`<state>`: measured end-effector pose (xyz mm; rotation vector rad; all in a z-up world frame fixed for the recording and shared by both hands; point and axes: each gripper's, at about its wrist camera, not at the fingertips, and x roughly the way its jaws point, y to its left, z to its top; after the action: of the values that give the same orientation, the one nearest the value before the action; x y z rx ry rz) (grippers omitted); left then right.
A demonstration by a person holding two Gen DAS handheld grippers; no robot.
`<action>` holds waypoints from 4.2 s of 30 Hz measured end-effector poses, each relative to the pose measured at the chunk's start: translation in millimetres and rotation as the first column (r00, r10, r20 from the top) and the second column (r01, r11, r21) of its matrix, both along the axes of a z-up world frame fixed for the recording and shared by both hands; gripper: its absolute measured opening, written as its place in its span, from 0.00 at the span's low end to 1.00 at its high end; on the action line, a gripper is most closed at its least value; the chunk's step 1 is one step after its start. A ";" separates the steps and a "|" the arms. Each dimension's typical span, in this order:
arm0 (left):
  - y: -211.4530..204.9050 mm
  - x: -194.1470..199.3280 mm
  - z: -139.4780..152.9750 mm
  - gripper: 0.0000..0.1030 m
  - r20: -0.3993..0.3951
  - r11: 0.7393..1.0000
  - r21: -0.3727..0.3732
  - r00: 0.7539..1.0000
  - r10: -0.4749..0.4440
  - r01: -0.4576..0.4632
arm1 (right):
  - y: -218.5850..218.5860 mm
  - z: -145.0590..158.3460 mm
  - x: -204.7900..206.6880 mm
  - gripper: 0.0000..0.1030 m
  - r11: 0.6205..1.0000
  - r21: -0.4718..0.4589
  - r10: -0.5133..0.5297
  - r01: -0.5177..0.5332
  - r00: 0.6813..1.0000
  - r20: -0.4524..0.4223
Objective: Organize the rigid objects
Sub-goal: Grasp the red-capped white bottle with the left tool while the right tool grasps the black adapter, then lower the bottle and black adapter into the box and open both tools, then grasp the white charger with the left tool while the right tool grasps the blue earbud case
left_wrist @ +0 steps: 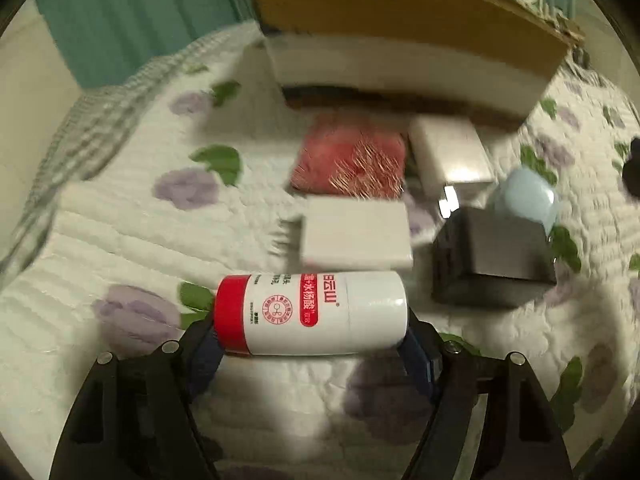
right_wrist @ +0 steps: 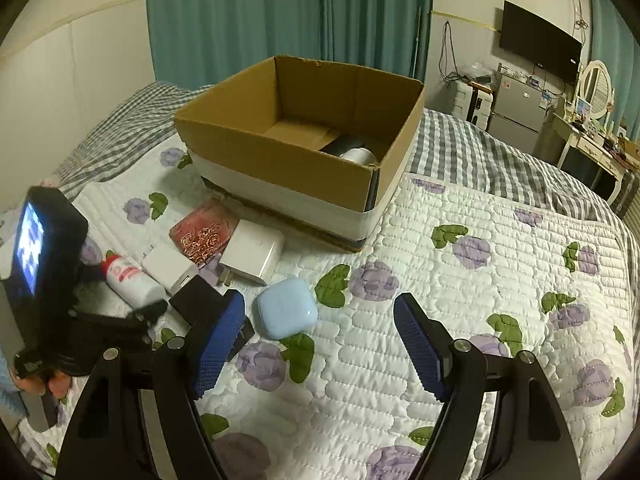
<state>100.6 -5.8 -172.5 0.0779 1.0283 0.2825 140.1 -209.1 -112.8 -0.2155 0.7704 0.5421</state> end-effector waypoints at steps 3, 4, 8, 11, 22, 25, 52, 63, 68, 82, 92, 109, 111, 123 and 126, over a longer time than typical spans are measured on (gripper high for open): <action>-1.2 -6.6 10.7 0.74 0.046 1.000 -0.016 0.999 -0.018 0.018 | 1.9 -1.1 0.0 0.75 1.000 0.008 0.018 -0.018 1.000 -0.004; -3.0 -8.6 14.3 0.74 0.057 0.999 -0.016 0.998 -0.029 0.030 | 3.3 -2.3 -0.2 0.75 1.000 0.011 0.030 -0.029 1.000 -0.008; -14.2 -20.5 35.7 0.74 0.135 0.997 -0.004 0.988 -0.070 0.071 | 14.7 -10.3 -2.4 0.75 0.995 0.016 0.103 -0.102 0.994 -0.028; -11.0 -24.8 43.7 0.74 0.163 0.999 -0.018 0.985 -0.048 0.051 | 32.8 -20.1 -5.6 0.72 0.982 0.007 0.189 -0.189 0.981 -0.048; 8.3 -25.7 44.7 0.74 0.162 0.995 -0.099 0.987 -0.017 0.034 | 96.2 -63.9 7.3 0.63 0.924 -0.074 0.362 -0.376 0.920 -0.148; 9.4 -25.2 44.8 0.74 0.163 0.994 -0.106 0.987 -0.015 0.033 | 95.7 -68.8 6.7 0.62 0.922 -0.077 0.363 -0.379 0.917 -0.164; -13.2 -40.7 122.2 0.74 0.296 0.991 -0.082 0.952 -0.076 0.105 | 36.9 57.7 -20.9 0.38 0.984 0.032 0.171 -0.175 0.980 0.102; -24.6 80.0 183.9 0.74 0.370 0.969 -0.009 0.901 -0.227 0.247 | 23.7 123.7 65.9 0.38 0.993 0.093 0.052 -0.075 0.972 0.231; -22.8 147.1 148.3 0.74 0.329 0.965 -0.018 0.913 -0.241 0.261 | 29.0 114.9 113.6 0.38 0.993 0.108 0.013 -0.039 0.973 0.229; -5.8 164.9 133.8 0.76 0.362 0.973 -0.020 0.909 -0.206 0.229 | 34.1 73.0 153.7 0.38 0.996 0.092 -0.003 -0.010 0.990 0.140; 12.6 166.1 131.1 0.76 0.339 0.982 -0.050 0.928 -0.154 0.181 | 50.0 47.4 194.6 0.38 0.994 0.019 0.104 -0.108 0.982 0.155; 1.8 109.9 155.0 0.76 0.387 0.978 -0.060 0.908 -0.160 0.198 | 19.0 98.3 146.0 0.69 0.994 0.104 -0.037 0.018 0.981 0.189; 4.0 93.9 160.3 0.77 0.405 0.978 -0.065 0.901 -0.155 0.197 | 15.3 111.7 120.9 0.75 0.994 0.110 -0.039 0.016 0.977 0.211; 17.9 13.4 96.1 0.77 0.301 0.988 -0.116 0.952 -0.064 0.103 | -0.3 56.1 21.1 0.86 0.996 0.090 -0.020 0.009 0.993 0.120; 14.6 0.7 78.8 0.77 0.266 0.985 -0.145 0.962 -0.056 0.098 | 3.3 26.8 16.7 0.86 0.996 0.087 0.021 -0.024 0.999 0.045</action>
<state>101.3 8.8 -93.7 -0.0611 0.7799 0.1347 156.8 -205.8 -86.1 -0.1544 0.7002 0.5895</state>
